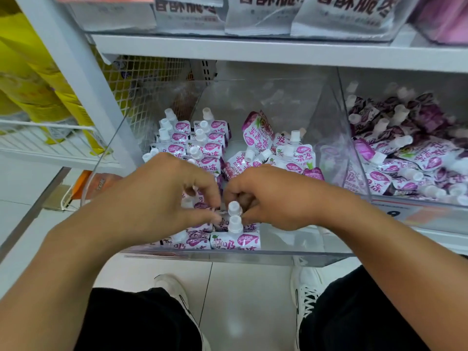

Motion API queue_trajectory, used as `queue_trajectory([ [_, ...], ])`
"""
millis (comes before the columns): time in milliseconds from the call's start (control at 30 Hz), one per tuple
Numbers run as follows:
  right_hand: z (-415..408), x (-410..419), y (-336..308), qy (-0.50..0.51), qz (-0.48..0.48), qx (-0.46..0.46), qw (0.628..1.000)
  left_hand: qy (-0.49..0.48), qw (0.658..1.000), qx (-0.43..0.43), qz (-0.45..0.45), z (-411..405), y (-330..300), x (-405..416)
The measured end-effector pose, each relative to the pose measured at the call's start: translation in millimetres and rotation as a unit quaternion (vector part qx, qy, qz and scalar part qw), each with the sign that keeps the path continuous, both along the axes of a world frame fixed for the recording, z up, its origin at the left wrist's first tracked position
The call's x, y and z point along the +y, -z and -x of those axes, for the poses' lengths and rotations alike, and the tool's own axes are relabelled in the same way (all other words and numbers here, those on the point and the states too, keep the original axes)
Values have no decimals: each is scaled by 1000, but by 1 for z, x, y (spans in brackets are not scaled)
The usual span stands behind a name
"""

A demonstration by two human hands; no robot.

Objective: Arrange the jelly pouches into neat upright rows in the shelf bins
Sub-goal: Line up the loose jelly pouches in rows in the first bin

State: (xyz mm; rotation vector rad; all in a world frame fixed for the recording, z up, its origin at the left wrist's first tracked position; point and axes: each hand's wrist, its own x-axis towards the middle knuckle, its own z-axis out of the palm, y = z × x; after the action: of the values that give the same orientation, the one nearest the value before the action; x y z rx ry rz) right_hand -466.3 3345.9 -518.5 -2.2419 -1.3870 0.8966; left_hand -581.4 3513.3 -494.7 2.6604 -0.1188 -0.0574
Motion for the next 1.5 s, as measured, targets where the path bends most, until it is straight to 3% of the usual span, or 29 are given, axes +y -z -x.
queue_trajectory([
  [67, -2, -1, 1, 12, 12, 32, 999, -20, 999, -33, 4, -1, -1, -3],
  [133, -2, -4, 1, 20, 33, 38, 998, -16, 1000, -3, -2, -2, 5, -10],
  [267, -5, -13, -24, 8, 78, 4, 997, 17, 993, 31, -114, -3, 17, -32],
  [467, -5, -16, -36, -41, 186, -223, 956, 7, 979, 53, -197, -9, 23, -38],
  [667, -8, -2, 4, -7, 158, -281, 947, -17, 975, 63, -211, -15, 25, -47],
  [733, -11, -1, 7, 54, 140, -262, 953, -5, 976, 76, -203, -15, 25, -43],
  [900, -13, 4, 2, 99, 67, -190, 974, 26, 979, 93, -179, -14, 24, -32],
  [1033, -9, 2, -3, 30, 66, -74, 995, 49, 982, 105, -150, -11, 21, -28],
  [1200, -11, -3, 1, 40, 104, -110, 988, 21, 991, 116, -64, -7, 15, -19],
  [1333, -9, 6, -4, 21, 27, -94, 995, -47, 993, 89, 58, -4, 6, -10],
  [1400, -6, 9, -4, 18, 23, -75, 997, -62, 994, 70, 59, -4, 8, -5],
  [1500, -3, 12, 2, 23, 40, -85, 995, -47, 997, 64, -13, -7, 14, -5],
])
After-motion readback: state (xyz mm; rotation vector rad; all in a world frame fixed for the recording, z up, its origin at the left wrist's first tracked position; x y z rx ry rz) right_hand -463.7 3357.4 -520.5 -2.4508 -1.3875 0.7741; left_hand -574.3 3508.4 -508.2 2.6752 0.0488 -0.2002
